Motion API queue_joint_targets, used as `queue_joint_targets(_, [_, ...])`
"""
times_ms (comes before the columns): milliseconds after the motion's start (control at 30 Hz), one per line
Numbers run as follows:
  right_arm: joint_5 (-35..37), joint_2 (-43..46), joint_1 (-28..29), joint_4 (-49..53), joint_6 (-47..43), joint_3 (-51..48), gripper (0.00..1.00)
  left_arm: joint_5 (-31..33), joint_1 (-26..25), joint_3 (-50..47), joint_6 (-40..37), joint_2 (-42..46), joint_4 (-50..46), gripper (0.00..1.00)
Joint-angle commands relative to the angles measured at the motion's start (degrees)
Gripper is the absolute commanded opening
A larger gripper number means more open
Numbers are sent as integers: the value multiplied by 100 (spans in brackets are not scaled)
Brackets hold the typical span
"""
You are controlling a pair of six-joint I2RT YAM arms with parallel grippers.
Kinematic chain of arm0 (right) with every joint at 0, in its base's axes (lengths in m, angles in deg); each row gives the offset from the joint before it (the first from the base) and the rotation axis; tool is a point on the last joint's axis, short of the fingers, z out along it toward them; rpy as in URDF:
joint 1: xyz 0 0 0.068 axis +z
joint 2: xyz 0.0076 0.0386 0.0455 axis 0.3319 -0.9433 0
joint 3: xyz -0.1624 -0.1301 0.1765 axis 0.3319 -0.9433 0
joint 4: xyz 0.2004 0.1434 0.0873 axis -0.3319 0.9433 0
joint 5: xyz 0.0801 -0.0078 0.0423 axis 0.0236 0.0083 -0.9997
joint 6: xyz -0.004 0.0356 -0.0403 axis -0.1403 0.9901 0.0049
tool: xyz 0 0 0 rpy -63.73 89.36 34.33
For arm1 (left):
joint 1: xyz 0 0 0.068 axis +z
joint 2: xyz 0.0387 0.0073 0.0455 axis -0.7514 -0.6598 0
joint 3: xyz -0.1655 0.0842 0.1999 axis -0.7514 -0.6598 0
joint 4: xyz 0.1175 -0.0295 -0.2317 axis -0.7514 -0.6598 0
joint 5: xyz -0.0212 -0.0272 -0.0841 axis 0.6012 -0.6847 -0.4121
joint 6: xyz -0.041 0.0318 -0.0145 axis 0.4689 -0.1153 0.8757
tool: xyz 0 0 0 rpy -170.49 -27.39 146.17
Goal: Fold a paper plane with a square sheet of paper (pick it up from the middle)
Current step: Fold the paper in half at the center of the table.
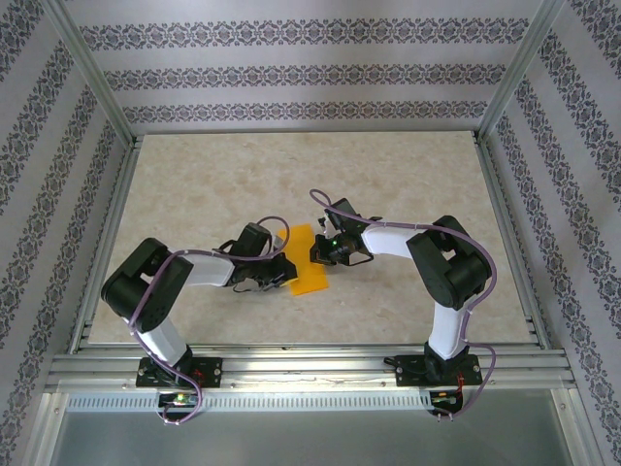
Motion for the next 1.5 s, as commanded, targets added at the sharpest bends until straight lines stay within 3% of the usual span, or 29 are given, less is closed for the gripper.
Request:
queue_joint_targets(0, [432,-210,-76,755,-38,-255,0,69,-97,-323,17,266,-252,15])
queue_joint_targets(133, [424,-242,-96,757,-47,-246,0,17,-164,-234,-229,674,-765,16])
queue_joint_targets(300, [432,-226,-94,781,-42,-235,0,162,-376,2,9,1016,-737,17])
queue_joint_targets(567, [457,-133,-122,839,-55,-249,0,97,-568,189,45,454,-739,15])
queue_joint_targets(967, [477,-121,-129,794,-47,-289,0,362,-702,-494,139,299,-528,14])
queue_joint_targets(1133, [444,-109,-120,786,-86,-279,0,255,-764,-802,292,848,-94,12])
queue_joint_targets(1300, [353,-52,-111,733,-108,-252,0,1524,-711,-567,25,2263,-930,21])
queue_joint_targets(1400, [248,-28,-91,728,-99,-153,0,1647,-267,352,-548,2024,-2065,20])
queue_joint_targets(1467, [266,17,-76,732,-77,-105,0,1341,78,769,-636,1532,-2093,19])
